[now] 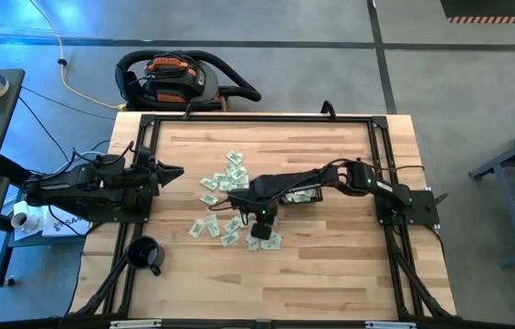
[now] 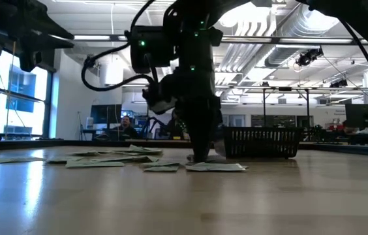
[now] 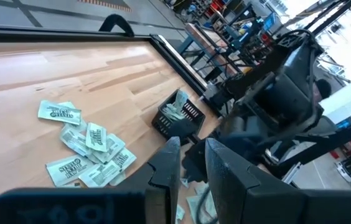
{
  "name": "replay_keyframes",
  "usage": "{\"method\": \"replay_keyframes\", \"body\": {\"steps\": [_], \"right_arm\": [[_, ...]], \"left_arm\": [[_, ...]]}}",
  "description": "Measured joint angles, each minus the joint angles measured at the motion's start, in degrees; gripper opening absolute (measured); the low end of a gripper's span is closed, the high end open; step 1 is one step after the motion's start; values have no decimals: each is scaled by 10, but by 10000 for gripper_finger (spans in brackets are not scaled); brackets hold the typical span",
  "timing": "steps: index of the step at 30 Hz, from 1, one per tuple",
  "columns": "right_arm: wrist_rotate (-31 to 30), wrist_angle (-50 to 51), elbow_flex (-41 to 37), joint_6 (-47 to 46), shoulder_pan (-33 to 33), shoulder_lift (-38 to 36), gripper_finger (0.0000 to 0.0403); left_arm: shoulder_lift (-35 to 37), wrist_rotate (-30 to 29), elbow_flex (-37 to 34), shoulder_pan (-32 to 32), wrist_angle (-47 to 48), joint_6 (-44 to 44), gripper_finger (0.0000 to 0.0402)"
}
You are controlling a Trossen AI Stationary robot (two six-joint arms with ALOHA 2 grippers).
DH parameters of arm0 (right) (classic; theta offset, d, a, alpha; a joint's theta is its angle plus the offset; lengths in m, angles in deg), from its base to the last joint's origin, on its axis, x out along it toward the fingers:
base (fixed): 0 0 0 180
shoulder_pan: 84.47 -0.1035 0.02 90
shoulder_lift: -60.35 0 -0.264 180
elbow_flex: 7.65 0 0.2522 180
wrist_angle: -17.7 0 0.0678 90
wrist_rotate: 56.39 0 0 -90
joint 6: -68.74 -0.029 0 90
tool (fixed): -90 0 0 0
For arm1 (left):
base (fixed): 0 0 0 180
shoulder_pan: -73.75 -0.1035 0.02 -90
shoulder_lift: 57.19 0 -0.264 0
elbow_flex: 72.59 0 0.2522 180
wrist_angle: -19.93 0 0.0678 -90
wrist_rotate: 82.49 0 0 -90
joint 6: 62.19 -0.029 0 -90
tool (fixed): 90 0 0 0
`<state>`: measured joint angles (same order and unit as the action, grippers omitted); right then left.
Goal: Pick and place Stevia / Truvia into bins
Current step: Put the green stevia packet into the black bin
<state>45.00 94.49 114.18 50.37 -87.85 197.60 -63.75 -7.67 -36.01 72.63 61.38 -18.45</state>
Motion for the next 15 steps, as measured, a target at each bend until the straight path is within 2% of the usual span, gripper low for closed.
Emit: {"method": "replay_keyframes", "body": {"steps": [4,7,10,13,15], "right_arm": [[-85,-20,-7,-44,-12,-48,20],[-200,-9,-7,-69,-15,-106,8],[-331,76,-1,-119,-5,-171,7],[-357,197,-6,-168,14,-192,12],[-339,202,-28,-173,27,-202,11]], "left_arm": [[0,0,0,0,4,-5,111],[0,-1,0,0,8,-5,111],[0,0,0,0,10,-5,111],[0,2,0,0,10,-6,111],[0,2,0,0,10,-15,111]]}}
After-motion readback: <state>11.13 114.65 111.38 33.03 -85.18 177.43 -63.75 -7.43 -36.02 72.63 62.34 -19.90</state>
